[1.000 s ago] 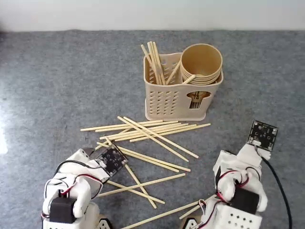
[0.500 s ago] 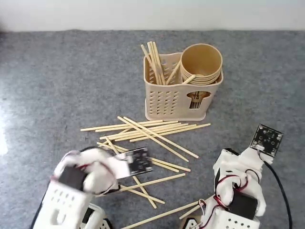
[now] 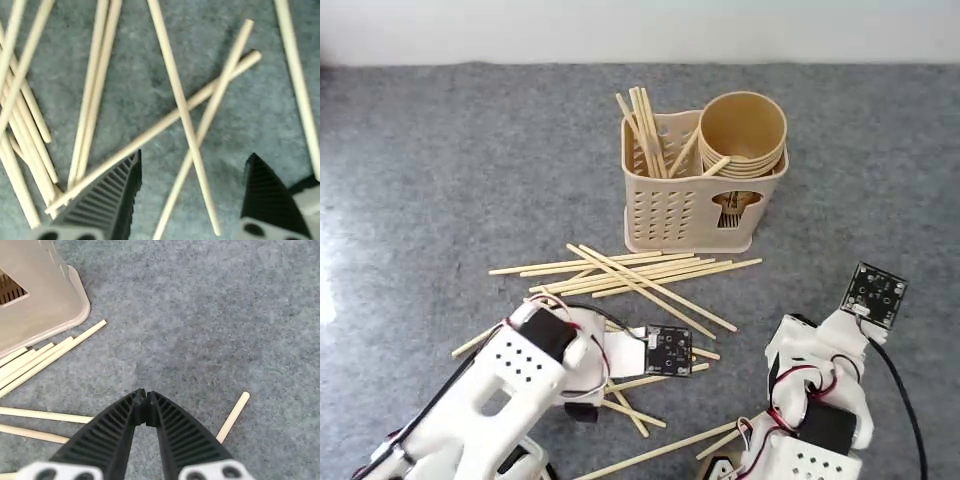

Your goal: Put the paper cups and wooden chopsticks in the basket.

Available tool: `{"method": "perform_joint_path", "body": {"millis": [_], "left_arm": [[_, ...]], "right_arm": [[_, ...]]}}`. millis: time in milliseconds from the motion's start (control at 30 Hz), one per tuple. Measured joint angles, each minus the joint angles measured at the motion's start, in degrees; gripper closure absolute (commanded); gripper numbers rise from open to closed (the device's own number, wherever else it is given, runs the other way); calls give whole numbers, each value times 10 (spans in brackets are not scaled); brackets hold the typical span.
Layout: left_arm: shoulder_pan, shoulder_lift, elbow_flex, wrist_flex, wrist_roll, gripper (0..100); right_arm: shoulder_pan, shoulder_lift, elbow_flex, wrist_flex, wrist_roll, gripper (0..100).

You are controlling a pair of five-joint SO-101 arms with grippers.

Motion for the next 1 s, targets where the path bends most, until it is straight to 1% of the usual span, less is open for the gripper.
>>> {"method": "perform_joint_path", "body": {"millis": [133, 233, 400, 500, 600, 700, 833, 1000], "left_arm": [[1, 50, 19, -80, 0, 686], [5, 95, 19, -105, -3, 687], [19, 145, 19, -109, -10, 692], [21, 169, 15, -112, -12, 742], [48, 187, 15, -113, -12, 782], [73, 199, 15, -113, -15, 799], [79, 199, 15, -111, -15, 837], [81, 199, 16, -110, -13, 915]], "right_arm": [[0, 0, 0, 0, 0, 989], [0, 0, 0, 0, 0, 989], [0, 0, 0, 0, 0, 989], [0, 0, 0, 0, 0, 989], [0, 0, 0, 0, 0, 989], [0, 0, 0, 0, 0, 989], [0, 0, 0, 0, 0, 989], [0, 0, 0, 0, 0, 989]]}}
